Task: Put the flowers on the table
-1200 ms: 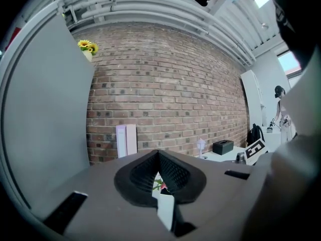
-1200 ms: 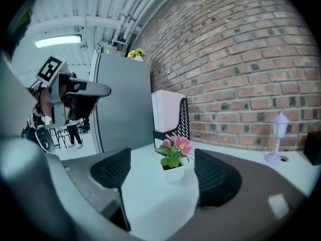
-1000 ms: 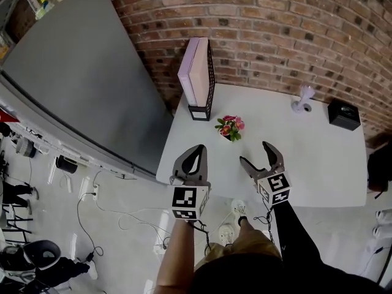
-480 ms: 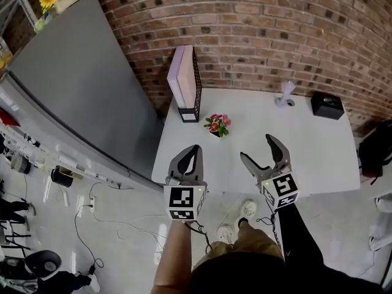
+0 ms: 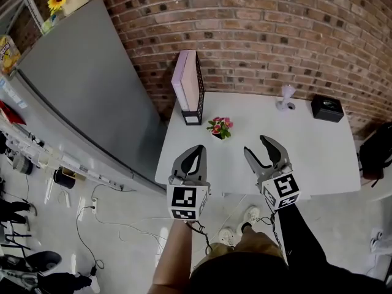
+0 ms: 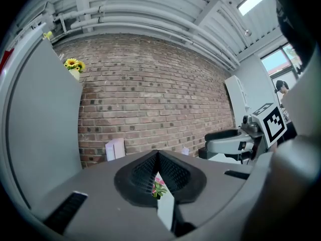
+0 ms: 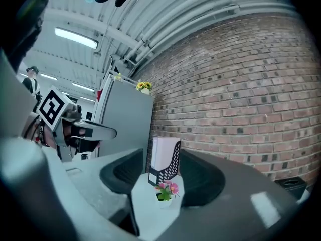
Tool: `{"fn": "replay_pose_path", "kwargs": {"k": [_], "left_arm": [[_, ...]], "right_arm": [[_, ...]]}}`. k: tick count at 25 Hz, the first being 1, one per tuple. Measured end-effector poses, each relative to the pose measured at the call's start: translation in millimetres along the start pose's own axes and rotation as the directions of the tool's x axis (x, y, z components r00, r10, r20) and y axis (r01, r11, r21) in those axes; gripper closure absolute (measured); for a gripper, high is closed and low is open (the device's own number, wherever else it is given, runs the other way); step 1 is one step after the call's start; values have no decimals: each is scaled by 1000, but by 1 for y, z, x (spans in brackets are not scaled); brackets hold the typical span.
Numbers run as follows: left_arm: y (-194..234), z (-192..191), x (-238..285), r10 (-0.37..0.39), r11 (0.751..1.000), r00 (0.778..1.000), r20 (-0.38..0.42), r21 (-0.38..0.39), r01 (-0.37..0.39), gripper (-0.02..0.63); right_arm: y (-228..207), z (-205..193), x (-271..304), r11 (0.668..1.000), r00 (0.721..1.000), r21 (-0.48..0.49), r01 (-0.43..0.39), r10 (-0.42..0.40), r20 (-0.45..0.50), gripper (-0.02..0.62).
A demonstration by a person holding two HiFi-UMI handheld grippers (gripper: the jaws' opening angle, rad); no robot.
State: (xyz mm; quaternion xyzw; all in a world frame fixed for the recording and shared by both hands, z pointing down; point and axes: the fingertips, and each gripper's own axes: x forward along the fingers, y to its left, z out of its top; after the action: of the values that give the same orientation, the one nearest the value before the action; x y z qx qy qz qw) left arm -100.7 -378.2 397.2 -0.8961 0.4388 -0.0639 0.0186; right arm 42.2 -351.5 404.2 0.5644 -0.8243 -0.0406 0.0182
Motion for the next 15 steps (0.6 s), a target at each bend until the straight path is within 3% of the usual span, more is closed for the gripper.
{"fn": "replay_pose_path", "kwargs": {"k": [1,3,15], "left_arm": [[0,1,0,-2,1000,1000,-1,0,2,598],[1,3,0,-3,1000,1000,0,4,3,598],[6,15,6,23,1000,999,23,3,-23,598]], "right_arm": [[-1,1,0,1000,1000,0,8,-8,-1,412],[-3,3,-2,1000,1000,-2,27,-27,-2,595],[-21,9,-5,998,998,-1,66,-66,-4,595]]}}
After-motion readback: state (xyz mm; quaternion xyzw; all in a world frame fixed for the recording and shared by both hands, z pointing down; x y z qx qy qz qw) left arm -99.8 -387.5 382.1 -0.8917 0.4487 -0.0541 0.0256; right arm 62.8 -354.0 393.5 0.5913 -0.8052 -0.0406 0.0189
